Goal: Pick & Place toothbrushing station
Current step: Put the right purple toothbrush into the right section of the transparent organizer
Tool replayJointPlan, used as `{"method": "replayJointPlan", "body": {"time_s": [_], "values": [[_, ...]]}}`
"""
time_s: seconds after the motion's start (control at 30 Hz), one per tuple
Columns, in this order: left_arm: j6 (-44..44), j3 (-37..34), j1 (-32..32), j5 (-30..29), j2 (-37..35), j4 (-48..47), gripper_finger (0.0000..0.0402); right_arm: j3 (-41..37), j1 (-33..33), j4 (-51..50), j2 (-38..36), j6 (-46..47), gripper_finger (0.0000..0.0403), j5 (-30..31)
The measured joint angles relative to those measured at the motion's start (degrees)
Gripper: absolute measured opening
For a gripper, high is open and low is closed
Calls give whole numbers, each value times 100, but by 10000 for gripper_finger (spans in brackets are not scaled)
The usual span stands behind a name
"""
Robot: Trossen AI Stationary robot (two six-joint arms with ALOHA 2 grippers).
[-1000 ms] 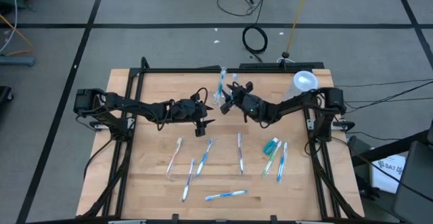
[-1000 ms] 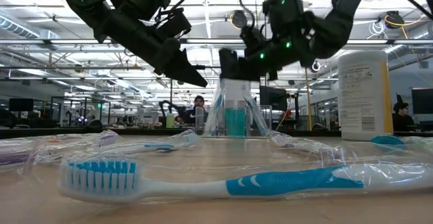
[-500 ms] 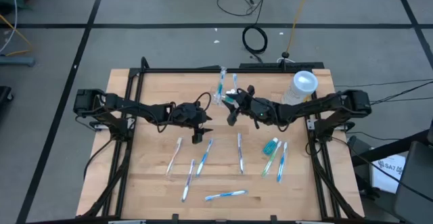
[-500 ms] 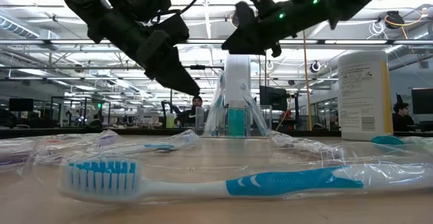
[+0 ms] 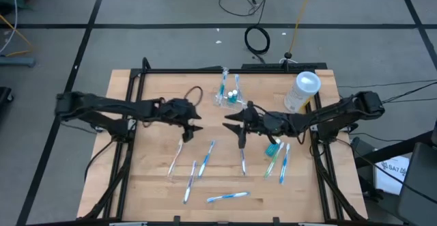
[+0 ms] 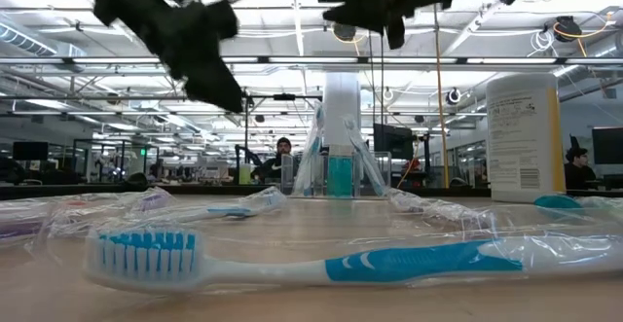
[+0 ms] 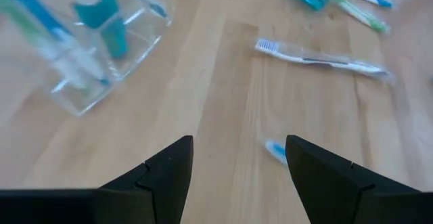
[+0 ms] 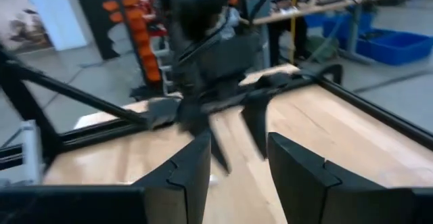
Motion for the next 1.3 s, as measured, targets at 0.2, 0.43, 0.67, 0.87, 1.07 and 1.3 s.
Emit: {"method": "replayJointPlan", "body": {"time_s": [0.2,0.43,0.67,0.87,1.07,1.3], "values": [[89,0,185,-6,-1505,-908,239,149,294,-237,-2,-42,137,497],[194,0,186,-5,-2537,-1759,239,693,672,-576,247,-165,137,599],[235,0,186,-8,-2722,-2017,239,1000,721,-1425,691,469,137,595],[383,0,188,-138,-2713,-1983,239,981,759,-3741,767,2366,139,578],[389,-2,188,-204,-2713,-1976,239,462,772,-3973,769,2827,170,572],[387,-2,188,-204,-2713,-1976,239,-244,681,-3981,767,4007,219,581]]}}
